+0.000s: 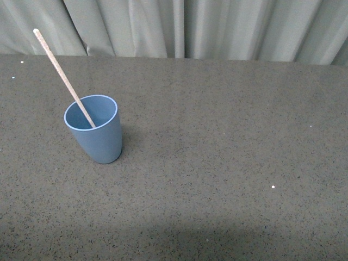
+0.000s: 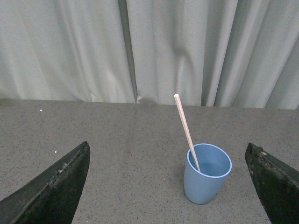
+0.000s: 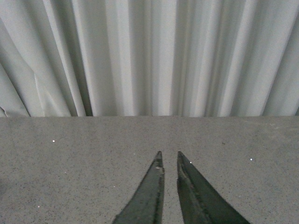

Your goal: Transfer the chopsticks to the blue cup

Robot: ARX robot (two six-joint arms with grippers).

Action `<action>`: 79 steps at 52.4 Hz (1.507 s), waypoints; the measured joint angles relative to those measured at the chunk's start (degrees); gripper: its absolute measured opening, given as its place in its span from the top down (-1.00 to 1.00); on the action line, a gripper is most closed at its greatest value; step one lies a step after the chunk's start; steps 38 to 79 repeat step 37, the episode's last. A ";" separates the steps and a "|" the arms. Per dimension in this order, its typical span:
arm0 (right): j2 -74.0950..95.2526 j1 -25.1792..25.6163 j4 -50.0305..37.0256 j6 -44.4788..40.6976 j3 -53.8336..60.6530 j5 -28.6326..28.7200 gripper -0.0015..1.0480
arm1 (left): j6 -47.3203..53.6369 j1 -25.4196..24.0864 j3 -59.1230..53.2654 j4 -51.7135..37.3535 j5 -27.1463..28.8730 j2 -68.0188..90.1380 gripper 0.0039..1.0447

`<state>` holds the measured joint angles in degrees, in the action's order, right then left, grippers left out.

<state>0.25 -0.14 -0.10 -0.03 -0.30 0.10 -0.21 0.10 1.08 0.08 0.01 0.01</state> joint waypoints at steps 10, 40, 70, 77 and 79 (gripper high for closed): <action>0.00 0.00 0.00 0.00 0.00 0.00 -0.09 | 0.00 0.00 0.00 0.00 0.00 0.00 -0.88; 0.00 0.00 0.00 0.02 0.00 -0.02 -0.82 | 0.00 0.00 0.00 0.00 0.00 0.00 -0.88; 0.00 0.00 0.00 0.02 0.00 -0.02 -0.82 | 0.00 0.00 0.00 0.00 0.00 0.00 -0.88; 0.00 0.00 0.00 0.02 0.00 -0.02 -0.82 | 0.00 0.00 0.00 0.00 0.00 0.00 -0.88; 0.00 0.00 0.00 0.02 0.00 -0.02 -0.82 | 0.00 0.00 0.00 0.00 0.00 0.00 -0.88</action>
